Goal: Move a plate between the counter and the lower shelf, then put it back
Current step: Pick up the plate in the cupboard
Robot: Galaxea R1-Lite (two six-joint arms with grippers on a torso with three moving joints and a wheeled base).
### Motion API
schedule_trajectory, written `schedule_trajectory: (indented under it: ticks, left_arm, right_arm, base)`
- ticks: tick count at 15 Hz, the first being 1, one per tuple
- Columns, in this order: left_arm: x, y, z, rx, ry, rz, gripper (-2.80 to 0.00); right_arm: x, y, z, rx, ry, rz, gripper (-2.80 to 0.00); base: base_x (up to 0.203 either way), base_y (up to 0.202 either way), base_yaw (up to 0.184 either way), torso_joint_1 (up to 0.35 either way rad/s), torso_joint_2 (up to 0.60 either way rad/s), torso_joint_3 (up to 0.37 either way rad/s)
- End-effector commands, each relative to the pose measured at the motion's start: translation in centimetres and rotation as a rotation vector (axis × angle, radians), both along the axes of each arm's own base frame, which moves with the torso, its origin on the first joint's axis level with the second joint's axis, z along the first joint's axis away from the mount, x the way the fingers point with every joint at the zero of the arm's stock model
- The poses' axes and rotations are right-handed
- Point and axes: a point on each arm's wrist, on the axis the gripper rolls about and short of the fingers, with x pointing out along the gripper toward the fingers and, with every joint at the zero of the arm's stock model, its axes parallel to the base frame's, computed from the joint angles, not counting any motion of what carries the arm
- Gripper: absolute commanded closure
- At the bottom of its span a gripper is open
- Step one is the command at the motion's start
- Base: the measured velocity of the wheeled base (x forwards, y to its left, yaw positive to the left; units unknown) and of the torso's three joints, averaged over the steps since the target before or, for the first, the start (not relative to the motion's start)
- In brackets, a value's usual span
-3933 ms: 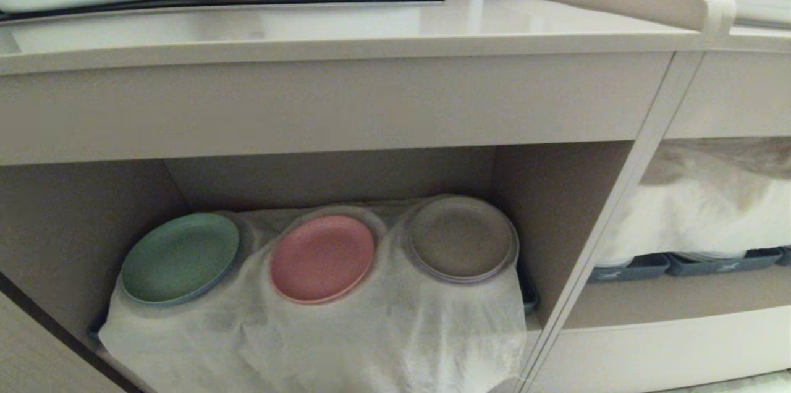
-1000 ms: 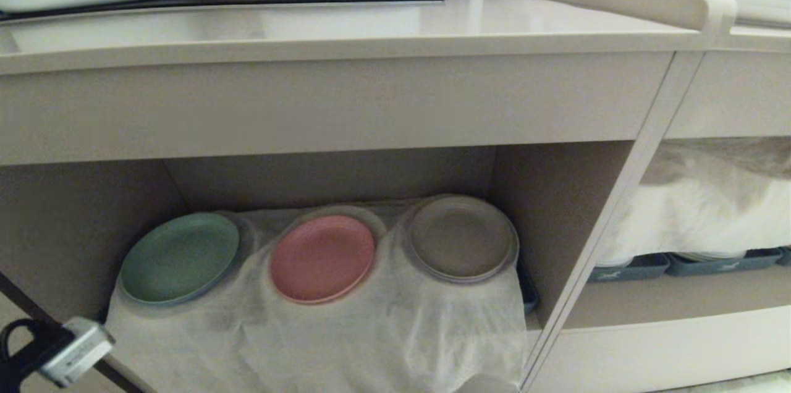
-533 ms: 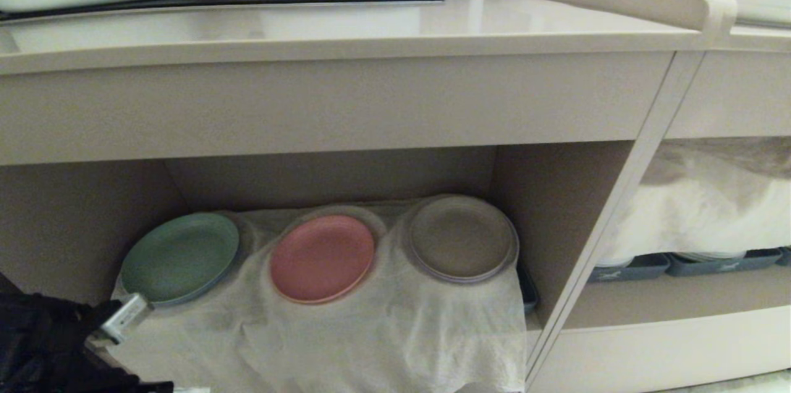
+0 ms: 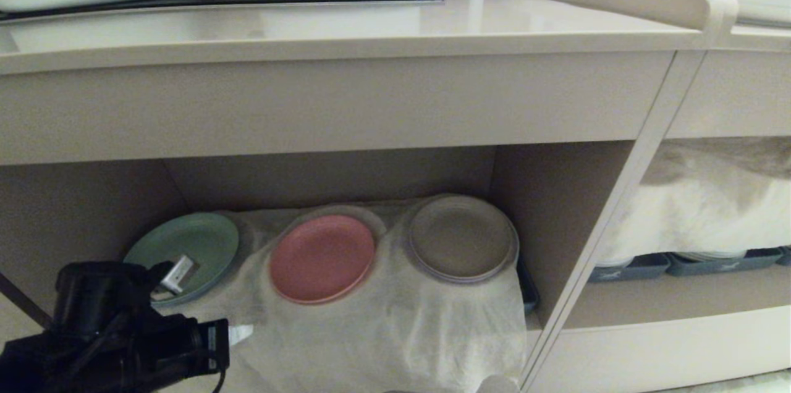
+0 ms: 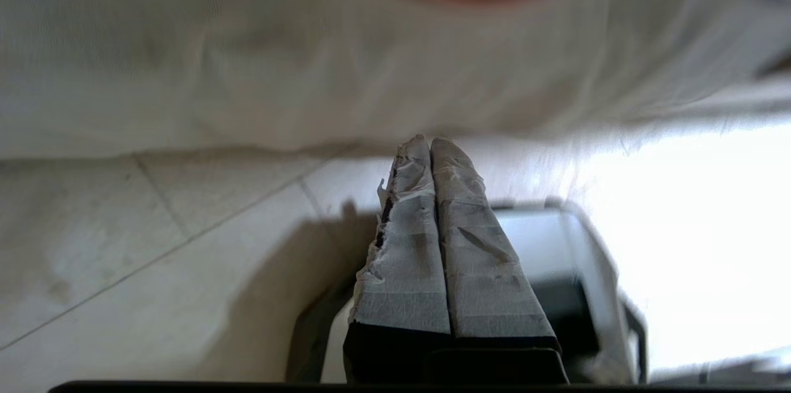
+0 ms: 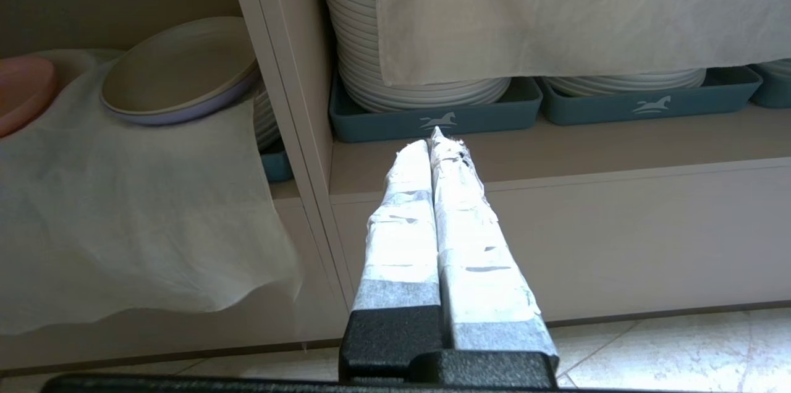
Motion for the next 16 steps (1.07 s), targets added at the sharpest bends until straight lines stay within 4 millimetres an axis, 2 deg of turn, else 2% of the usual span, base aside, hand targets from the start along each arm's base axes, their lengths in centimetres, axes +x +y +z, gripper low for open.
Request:
schedule_trajectory:
  ticks: [1, 4, 8, 16]
  left_arm:
    - [1.9, -0.2, -2.1, 0.028, 0.076, 0.046, 0.00]
    - [4.2, -0.5, -2.7, 0.061, 0.069, 0.098, 0.00]
    - [5.9, -1.0, -2.4, 0.002, 0.062, 0.157, 0.00]
    - [6.2, -1.9, -2.4, 0.001, 0.057, 0.125, 0.00]
  right_arm:
    - [0.0, 0.0, 0.0, 0.000, 0.001, 0.000, 0.00]
    - [0.0, 0.0, 0.0, 0.000, 0.001, 0.000, 0.00]
    - [0.0, 0.0, 0.0, 0.000, 0.001, 0.000, 0.00]
    - [0.0, 0.0, 0.0, 0.000, 0.001, 0.000, 0.00]
  base:
    - [0.000, 0.000, 0.000, 0.000, 0.00, 0.000]
    - [0.000, 0.000, 0.000, 0.000, 0.00, 0.000]
    - [0.000, 0.000, 0.000, 0.000, 0.00, 0.000]
    - [0.000, 0.000, 0.000, 0.000, 0.00, 0.000]
